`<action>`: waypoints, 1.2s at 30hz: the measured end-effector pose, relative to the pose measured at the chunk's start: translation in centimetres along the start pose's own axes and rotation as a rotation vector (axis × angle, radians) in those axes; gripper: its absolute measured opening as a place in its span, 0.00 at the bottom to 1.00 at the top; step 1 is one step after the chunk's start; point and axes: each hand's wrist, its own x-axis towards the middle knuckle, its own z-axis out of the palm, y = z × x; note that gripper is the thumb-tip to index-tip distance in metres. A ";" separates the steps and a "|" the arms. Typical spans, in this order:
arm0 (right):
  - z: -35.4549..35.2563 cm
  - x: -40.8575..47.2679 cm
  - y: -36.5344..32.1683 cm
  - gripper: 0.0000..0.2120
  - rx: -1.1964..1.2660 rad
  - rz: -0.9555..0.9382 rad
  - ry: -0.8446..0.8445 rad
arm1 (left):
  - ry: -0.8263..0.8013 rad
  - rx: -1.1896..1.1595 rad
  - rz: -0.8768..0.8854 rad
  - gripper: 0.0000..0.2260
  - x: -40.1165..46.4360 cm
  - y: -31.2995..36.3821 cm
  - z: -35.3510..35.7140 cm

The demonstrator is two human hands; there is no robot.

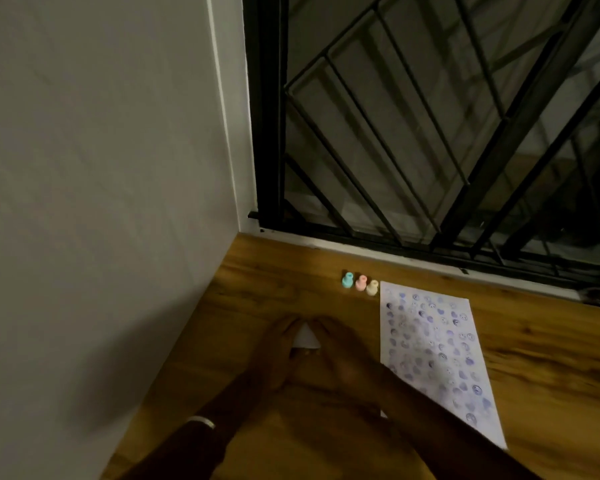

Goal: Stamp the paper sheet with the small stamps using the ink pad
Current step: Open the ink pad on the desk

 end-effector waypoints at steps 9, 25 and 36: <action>2.0 -3.9 -1.5 0.34 -0.118 -0.033 -0.064 | 0.028 -0.028 0.001 0.27 -5.3 0.8 1.0; -1.0 -4.3 0.5 0.17 0.344 -0.001 -0.007 | 0.105 -0.259 -0.088 0.14 -4.4 1.0 -0.9; -1.4 -0.3 0.6 0.09 0.592 0.186 0.259 | 0.137 -0.265 -0.252 0.11 0.0 1.4 -1.4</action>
